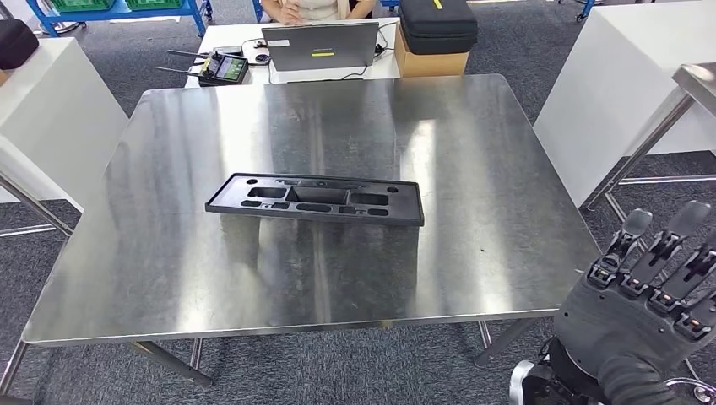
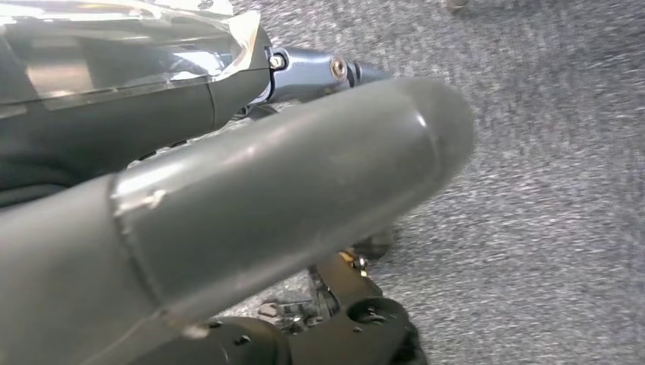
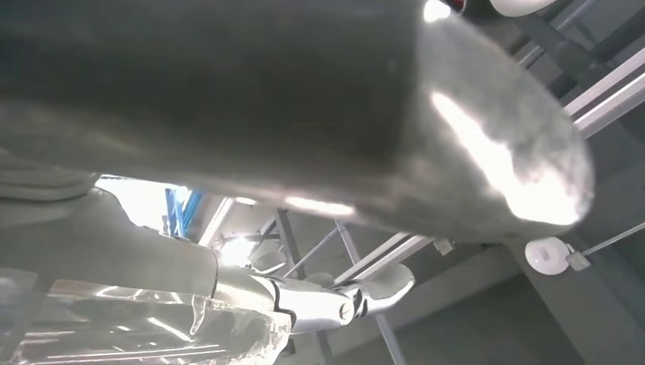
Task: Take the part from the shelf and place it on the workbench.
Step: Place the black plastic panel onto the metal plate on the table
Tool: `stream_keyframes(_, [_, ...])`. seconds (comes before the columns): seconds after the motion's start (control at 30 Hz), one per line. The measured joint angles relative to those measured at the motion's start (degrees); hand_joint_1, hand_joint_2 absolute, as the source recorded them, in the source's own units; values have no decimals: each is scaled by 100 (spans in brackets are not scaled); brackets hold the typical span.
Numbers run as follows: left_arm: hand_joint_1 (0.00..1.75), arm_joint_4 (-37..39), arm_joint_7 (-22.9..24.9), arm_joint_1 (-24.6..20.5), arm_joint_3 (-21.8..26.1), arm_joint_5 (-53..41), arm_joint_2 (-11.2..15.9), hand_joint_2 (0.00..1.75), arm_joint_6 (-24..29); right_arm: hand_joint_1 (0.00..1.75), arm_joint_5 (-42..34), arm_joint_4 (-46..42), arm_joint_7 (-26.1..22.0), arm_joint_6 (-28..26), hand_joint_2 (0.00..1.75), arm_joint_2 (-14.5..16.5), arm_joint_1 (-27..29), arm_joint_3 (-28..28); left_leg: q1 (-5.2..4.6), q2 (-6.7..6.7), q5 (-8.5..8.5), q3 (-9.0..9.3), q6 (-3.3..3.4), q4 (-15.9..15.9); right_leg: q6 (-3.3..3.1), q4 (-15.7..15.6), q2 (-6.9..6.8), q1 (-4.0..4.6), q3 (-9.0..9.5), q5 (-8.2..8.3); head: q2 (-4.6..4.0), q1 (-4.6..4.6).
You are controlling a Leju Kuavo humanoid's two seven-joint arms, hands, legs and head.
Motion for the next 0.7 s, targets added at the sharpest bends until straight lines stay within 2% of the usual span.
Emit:
stream_keyframes(0.03, [0,0,0,4,2,0,3,0,0,0,0,0,3,0,0,-1,1,0,9,4,-292,-91,-28,386,-32,5,-10,13,-47,48,0,-3])
stream_keyframes(0.07, [0,0,0,5,3,0,6,0,0,0,0,0,4,0,0,-1,3,0,20,3,-483,-152,-53,738,-39,11,-20,25,-99,97,0,-3])
stream_keyframes(0.1, [0,0,0,6,4,0,9,0,0,0,1,0,5,0,0,-2,4,0,32,5,-550,-142,-73,956,-30,19,-27,32,-152,145,0,-2])
stream_keyframes(0.13, [0,0,0,7,4,0,11,0,0,0,1,0,5,0,0,-2,5,0,46,7,-504,-30,-85,969,-10,28,-30,34,-204,185,0,-3])
stream_keyframes(0.17, [0,0,0,8,4,0,13,0,0,0,1,0,5,0,0,-2,5,0,61,9,-386,198,-91,749,14,38,-32,30,-252,217,-1,-3])
stream_keyframes(0.2, [0,0,0,6,4,0,14,0,0,0,1,0,5,0,0,-2,4,0,75,9,-266,500,-91,375,39,52,-32,25,-287,239,-1,-5])
stream_keyframes(0.23, [0,0,0,2,4,0,17,0,0,0,1,0,5,0,0,-2,4,0,78,5,-198,814,-83,-55,67,73,-34,32,-318,256,-1,-7])
stream_keyframes(0.27, [0,0,-1,-1,4,0,20,0,0,0,0,0,5,-1,0,-3,2,0,75,-4,-166,1043,-67,-392,100,92,-36,41,-343,277,-1,-2])
stream_keyframes(0.3, [0,0,-1,-2,5,1,22,0,0,0,-1,0,5,-1,0,-3,0,0,62,-13,-170,1162,-46,-591,136,107,-40,52,-363,300,-1,-1])
stream_keyframes(0.33, [0,0,-2,-2,5,3,25,0,0,0,-2,0,5,-2,0,-5,-1,1,40,-22,-179,1191,-15,-672,184,113,-42,59,-384,332,0,4])
stream_keyframes(0.4, [0,0,-5,1,8,13,24,0,2,0,-5,0,7,-12,0,-9,-3,1,24,-11,-118,1127,82,-696,277,121,-42,67,-417,374,-1,6])
stream_keyframes(0.43, [0,0,-14,-2,9,20,22,0,4,0,-13,0,11,-28,0,-11,-4,1,22,4,-63,1085,150,-715,287,199,-35,72,-475,298,0,15])
stream_keyframes(0.47, [0,0,-24,-4,12,26,20,0,13,0,-22,1,20,-45,0,-14,-9,0,24,20,-2,1035,221,-738,263,373,-29,80,-560,136,0,25])
stream_keyframes(0.53, [0,0,-54,-1,34,35,17,0,33,0,-43,11,42,-78,0,-24,-22,0,11,43,118,899,303,-750,171,1023,-17,76,-800,-357,1,46])
stream_keyframes(0.57, [0,0,-67,6,50,39,17,0,44,0,-48,20,51,-90,0,-32,-27,-1,1,51,176,823,314,-748,160,1382,-16,72,-890,-543,1,51])
stream_keyframes(0.6, [0,0,-80,12,65,41,16,0,53,0,-51,31,58,-109,0,-42,-31,-1,-7,57,236,741,310,-745,180,1643,-15,69,-923,-631,1,51])
stream_keyframes(0.63, [0,0,-90,19,78,43,16,0,66,0,-54,43,63,-133,0,-51,-34,-1,-14,60,296,661,303,-740,227,1728,-16,69,-863,-606,1,52])
stream_keyframes(0.67, [0,1,-98,25,87,44,15,0,78,0,-55,55,69,-157,0,-60,-37,-2,-18,61,354,587,291,-737,283,1603,-16,70,-700,-496,1,52])
stream_keyframes(0.7, [0,1,-103,30,96,43,12,0,90,0,-56,67,75,-176,0,-66,-41,-2,-21,57,411,522,275,-734,320,1285,-16,71,-440,-363,1,53])
